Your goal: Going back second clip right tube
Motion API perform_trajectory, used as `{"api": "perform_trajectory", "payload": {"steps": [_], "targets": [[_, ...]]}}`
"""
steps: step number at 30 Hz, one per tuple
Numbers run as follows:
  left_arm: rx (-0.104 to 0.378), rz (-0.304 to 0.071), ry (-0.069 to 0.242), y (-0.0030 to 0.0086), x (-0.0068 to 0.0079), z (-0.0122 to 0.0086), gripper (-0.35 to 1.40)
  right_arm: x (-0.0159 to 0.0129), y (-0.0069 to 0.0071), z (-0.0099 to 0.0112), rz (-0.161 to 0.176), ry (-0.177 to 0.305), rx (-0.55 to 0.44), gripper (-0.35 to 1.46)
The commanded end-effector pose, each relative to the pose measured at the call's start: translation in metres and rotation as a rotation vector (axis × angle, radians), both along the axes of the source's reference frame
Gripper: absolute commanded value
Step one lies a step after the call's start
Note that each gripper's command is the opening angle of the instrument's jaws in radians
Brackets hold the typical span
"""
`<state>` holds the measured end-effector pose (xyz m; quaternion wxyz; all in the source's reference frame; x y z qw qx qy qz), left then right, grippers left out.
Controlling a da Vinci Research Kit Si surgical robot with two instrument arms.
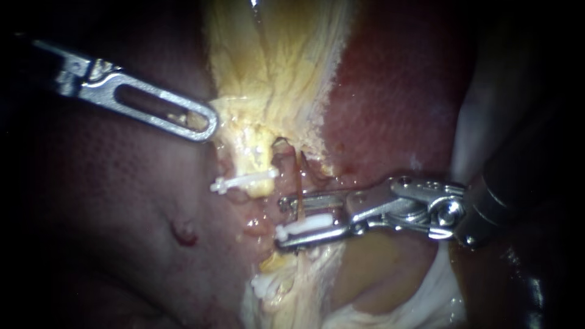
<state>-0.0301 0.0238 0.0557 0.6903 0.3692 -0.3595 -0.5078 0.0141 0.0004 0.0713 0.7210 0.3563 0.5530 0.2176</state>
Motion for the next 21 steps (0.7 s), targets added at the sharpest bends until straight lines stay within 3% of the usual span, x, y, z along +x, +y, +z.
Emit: {"api": "perform_trajectory", "payload": {"steps": [1, 10, 21], "targets": [[0.000, 0.000, 0.000, 0.0000, 0.0000, 0.0000, -0.35, -0.0003, 0.0000, 0.0000, 0.002, 0.003, -0.021, 0.49], [0.000, 0.000, 0.000, 0.0000, 0.0001, 0.0000, -0.35, -0.0040, 0.0014, -0.0013, 0.016, 0.022, -0.177, 0.50], [0.000, 0.000, 0.000, 0.0000, 0.0001, 0.0001, -0.35, -0.0104, 0.0054, -0.0065, 0.019, 0.050, -0.330, 0.50]]}}
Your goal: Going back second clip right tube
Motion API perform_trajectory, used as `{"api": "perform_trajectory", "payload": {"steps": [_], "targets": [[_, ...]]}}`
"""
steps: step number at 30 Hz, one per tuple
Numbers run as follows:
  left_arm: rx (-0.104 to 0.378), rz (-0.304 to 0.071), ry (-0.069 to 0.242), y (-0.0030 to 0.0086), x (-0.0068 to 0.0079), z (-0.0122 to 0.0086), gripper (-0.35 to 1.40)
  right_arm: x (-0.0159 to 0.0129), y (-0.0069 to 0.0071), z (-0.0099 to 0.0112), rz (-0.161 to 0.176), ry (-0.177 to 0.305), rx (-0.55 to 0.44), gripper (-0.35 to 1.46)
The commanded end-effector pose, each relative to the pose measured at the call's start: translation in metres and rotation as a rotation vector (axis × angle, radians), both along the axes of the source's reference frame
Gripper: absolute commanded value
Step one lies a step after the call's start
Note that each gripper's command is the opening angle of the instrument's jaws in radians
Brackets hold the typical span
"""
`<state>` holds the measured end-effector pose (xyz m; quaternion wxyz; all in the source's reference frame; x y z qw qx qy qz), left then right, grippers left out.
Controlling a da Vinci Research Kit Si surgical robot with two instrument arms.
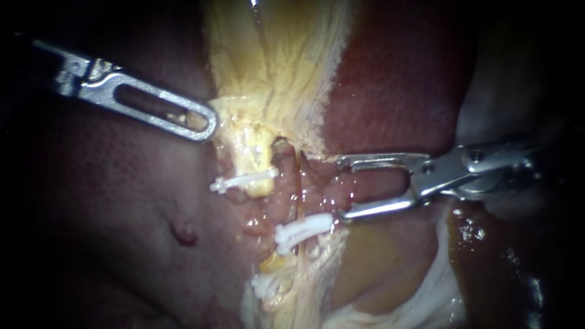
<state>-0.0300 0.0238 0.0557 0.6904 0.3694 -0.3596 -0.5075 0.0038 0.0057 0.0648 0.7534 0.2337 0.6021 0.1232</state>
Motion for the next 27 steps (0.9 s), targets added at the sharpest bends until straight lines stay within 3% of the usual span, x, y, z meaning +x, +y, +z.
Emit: {"api": "perform_trajectory", "payload": {"steps": [1, 8, 14, 22, 27], "targets": [[-0.001, 0.000, 0.000, 0.0000, -0.0001, 0.0001, -0.35, -0.0003, 0.0002, -0.0003, 0.000, 0.001, -0.007, 0.50], [-0.003, 0.000, -0.002, -0.0005, -0.0005, 0.0009, -0.35, -0.0014, 0.0005, -0.0013, 0.002, 0.001, -0.020, 0.50], [-0.002, 0.018, 0.003, -0.0014, -0.0021, 0.0028, -0.35, -0.0013, 0.0001, -0.0014, -0.006, 0.002, -0.021, 0.50], [-0.003, 0.029, 0.008, -0.0017, -0.0050, 0.0056, -0.35, -0.0015, -0.0001, -0.0016, -0.013, -0.007, -0.023, 0.50], [-0.003, 0.035, 0.009, -0.0019, -0.0057, 0.0067, -0.35, -0.0015, -0.0001, -0.0017, -0.014, -0.007, -0.023, 0.50]]}}
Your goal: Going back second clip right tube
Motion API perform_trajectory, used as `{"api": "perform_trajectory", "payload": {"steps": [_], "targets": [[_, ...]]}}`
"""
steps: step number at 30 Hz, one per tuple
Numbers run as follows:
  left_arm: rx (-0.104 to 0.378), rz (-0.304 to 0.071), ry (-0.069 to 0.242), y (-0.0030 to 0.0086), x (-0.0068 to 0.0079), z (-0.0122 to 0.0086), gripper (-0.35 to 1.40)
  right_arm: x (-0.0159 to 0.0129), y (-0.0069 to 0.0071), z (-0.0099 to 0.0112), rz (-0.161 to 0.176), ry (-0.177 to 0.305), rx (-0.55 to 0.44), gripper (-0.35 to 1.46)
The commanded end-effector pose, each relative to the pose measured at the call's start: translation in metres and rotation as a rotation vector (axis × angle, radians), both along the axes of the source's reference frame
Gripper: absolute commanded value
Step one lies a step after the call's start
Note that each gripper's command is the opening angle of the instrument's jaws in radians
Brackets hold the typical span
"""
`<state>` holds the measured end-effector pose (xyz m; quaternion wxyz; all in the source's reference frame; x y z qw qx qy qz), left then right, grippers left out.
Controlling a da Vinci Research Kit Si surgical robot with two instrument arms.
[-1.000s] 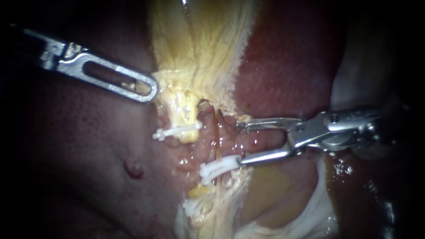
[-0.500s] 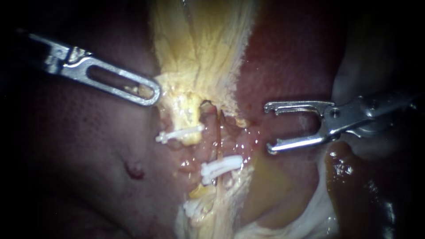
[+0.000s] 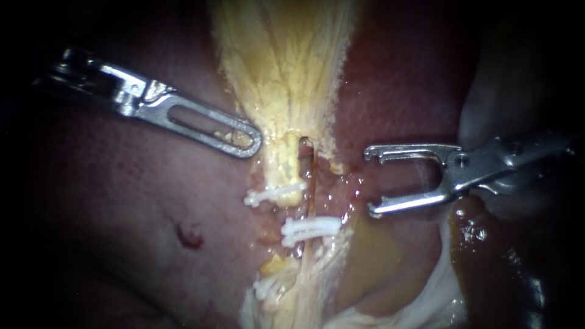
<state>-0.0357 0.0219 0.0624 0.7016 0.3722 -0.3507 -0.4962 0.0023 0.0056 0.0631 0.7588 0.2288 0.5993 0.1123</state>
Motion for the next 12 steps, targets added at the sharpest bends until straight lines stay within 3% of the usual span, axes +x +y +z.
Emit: {"api": "perform_trajectory", "payload": {"steps": [1, 12], "targets": [[0.000, 0.000, 0.000, 0.0000, -0.0001, 0.0001, -0.35, 0.0000, 0.0000, 0.0000, 0.000, 0.000, 0.000, 0.50], [0.000, 0.000, 0.000, 0.0002, -0.0002, 0.0003, -0.35, 0.0000, 0.0000, -0.0001, 0.000, 0.000, 0.000, 0.50]]}}
